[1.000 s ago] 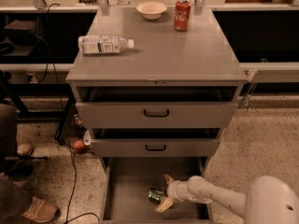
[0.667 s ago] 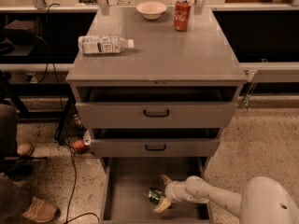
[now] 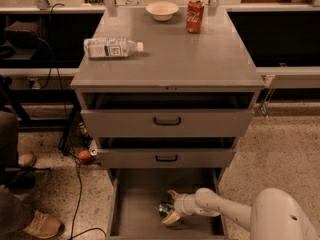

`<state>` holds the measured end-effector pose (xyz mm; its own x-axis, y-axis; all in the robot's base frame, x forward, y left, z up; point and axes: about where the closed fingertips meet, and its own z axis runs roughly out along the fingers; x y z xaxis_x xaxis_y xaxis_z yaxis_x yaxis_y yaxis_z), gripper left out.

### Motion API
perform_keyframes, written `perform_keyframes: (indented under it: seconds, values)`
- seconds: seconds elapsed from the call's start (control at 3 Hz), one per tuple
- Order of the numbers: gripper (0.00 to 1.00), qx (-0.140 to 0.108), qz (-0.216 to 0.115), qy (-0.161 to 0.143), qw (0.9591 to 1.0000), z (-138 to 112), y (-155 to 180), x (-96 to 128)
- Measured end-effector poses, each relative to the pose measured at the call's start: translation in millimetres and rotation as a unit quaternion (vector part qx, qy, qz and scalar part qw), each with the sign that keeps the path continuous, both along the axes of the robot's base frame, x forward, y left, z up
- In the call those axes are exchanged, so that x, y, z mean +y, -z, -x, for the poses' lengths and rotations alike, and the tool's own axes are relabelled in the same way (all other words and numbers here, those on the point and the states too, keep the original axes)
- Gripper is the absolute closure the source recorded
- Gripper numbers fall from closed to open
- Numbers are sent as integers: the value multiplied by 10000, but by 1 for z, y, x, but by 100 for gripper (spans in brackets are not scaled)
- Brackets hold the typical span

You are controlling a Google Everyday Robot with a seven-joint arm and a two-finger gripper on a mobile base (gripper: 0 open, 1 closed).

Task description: Pick green can from bottom drawer and place on counter

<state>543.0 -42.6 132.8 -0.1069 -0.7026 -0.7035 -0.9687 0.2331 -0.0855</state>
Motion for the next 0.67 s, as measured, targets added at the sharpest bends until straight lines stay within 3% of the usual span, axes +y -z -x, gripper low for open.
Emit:
perform_keyframes:
  seconds: [0.33, 0.67]
  values:
    - [50, -60, -36, -112, 9999, 0, 2, 5]
    - [72, -81, -83, -186, 9998, 1, 3, 9]
